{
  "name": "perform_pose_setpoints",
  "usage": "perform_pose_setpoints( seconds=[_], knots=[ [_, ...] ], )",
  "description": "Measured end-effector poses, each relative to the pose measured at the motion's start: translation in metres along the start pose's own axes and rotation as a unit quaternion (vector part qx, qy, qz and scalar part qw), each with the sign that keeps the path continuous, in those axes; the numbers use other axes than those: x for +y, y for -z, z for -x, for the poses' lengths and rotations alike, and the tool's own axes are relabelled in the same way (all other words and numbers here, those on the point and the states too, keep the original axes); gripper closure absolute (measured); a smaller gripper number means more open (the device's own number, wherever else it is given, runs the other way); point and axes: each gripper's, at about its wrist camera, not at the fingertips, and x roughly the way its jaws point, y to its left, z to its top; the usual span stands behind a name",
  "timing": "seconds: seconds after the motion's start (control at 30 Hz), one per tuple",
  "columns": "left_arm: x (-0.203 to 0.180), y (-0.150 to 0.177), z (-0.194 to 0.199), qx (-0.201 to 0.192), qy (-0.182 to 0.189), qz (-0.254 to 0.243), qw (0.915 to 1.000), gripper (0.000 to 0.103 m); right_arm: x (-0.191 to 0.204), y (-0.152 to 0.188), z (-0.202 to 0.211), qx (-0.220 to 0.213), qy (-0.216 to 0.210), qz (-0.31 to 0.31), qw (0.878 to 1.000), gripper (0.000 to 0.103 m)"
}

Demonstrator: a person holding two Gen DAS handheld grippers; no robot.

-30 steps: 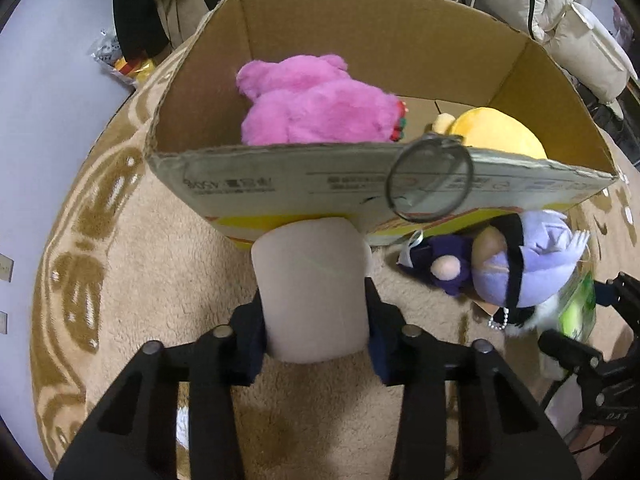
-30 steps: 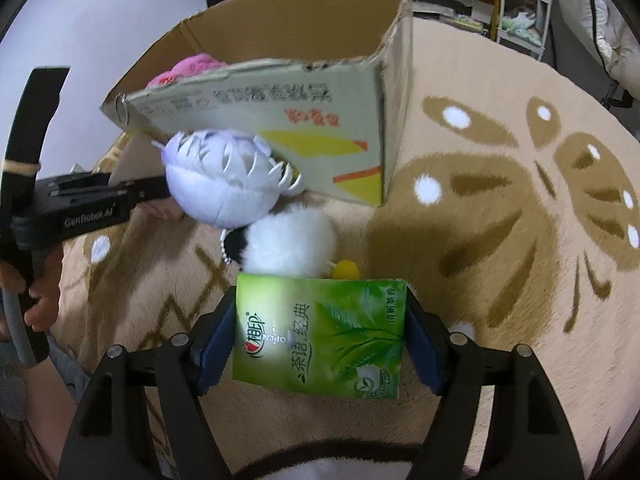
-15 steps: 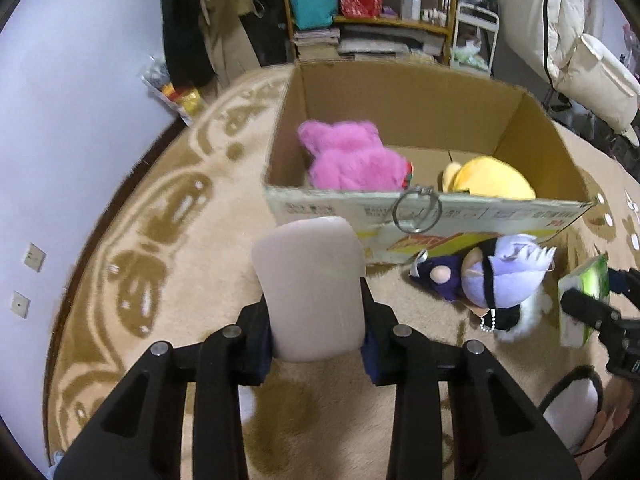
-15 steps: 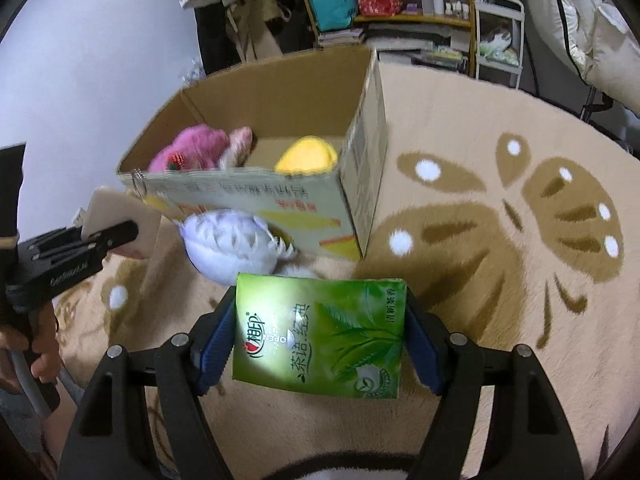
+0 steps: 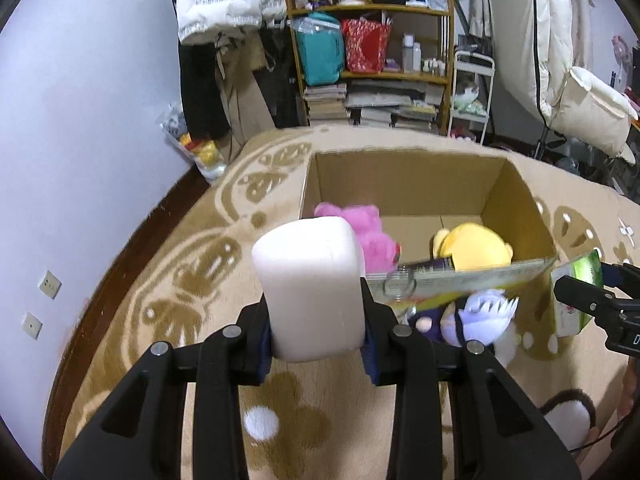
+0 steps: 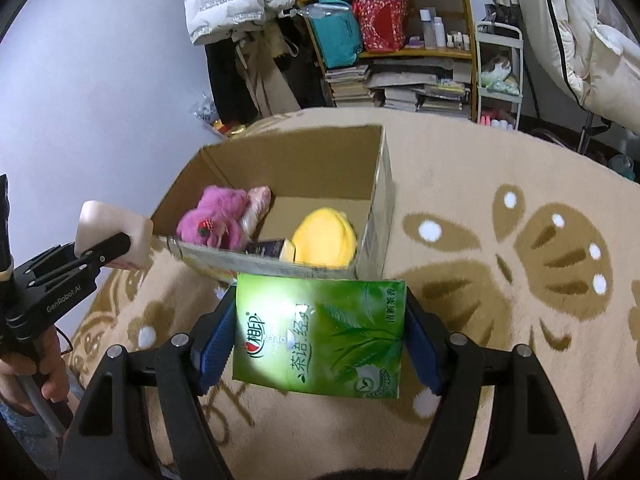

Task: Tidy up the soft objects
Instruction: 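Lift the roll cushion toward the box with the left tool while the right tool carries the green pack, then release the roll cushion into the box with the left tool while the right tool drops the green pack in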

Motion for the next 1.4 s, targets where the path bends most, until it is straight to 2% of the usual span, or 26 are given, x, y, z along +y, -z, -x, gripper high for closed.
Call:
perform_pose_setpoints(
  seconds=[0.37,0.63,0.77,1.17,1.3,1.4],
  knots=[
    [-0.008,-0.041,0.001,-0.047,-0.008,-0.015,0.9988,0.07,0.002,-0.03,0.001,-0.032,-0.003,0.007,0.999,0.024],
    [-0.02,-0.06,-0.009,-0.071,0.004,-0.023,0.9972,0.068,0.004,-0.045,-0.008,-0.042,-0.007,0.014,0.999,0.024],
    [-0.028,-0.058,-0.021,-0.066,0.012,-0.032,0.9972,0.068,0.008,-0.049,-0.016,-0.045,-0.012,0.02,0.999,0.024],
    [-0.039,-0.051,-0.054,-0.036,0.071,-0.017,0.9967,0.064,0.013,-0.061,-0.038,-0.044,-0.017,0.03,0.998,0.024],
    [-0.042,-0.051,-0.06,-0.029,0.072,-0.017,0.9969,0.058,0.012,-0.065,-0.043,-0.046,-0.016,0.034,0.998,0.023],
    [-0.043,-0.051,-0.062,-0.026,0.066,-0.015,0.9974,0.047,0.011,-0.067,-0.044,-0.045,-0.019,0.029,0.998,0.023]
  ],
)
